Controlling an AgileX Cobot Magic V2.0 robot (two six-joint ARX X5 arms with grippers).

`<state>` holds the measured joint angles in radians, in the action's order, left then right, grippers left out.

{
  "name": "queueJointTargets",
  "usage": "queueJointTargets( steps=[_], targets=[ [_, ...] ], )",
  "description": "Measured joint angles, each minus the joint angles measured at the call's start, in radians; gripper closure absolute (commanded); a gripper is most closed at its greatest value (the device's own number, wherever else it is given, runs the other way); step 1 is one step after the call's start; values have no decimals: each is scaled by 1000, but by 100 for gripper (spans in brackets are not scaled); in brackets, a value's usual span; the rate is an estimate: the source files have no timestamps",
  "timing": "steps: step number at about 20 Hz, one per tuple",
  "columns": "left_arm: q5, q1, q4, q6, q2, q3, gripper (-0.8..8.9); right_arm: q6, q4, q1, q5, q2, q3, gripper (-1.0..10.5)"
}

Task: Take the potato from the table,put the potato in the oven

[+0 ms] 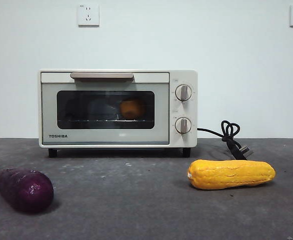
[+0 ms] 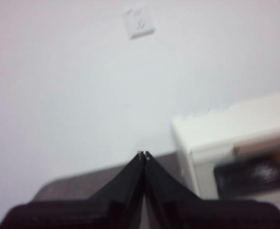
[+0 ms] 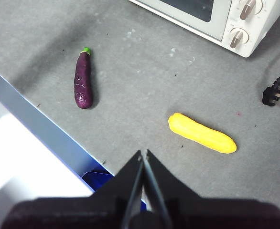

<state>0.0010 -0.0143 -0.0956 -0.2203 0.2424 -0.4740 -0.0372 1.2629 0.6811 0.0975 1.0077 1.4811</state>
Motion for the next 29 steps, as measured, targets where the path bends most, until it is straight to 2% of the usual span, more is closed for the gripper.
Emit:
queueJointTargets(
  steps=[5,11,14,18,29],
  targets=[
    [-54,-18,0,0,-169,282,818,0,0,0,0,0,0,946],
    [-52,-23,-1,31,-237,443,818,0,0,0,0,-7,0,946],
    [-51,-23,-76,68,-238,456,818,0,0,0,0,-8,0,946],
    [-43,-23,-89,126,-238,456,818,0,1,0,0,-8,0,946],
    [-45,-23,-89,136,-238,456,818,0,2,0,0,-9,0,946]
  ],
)
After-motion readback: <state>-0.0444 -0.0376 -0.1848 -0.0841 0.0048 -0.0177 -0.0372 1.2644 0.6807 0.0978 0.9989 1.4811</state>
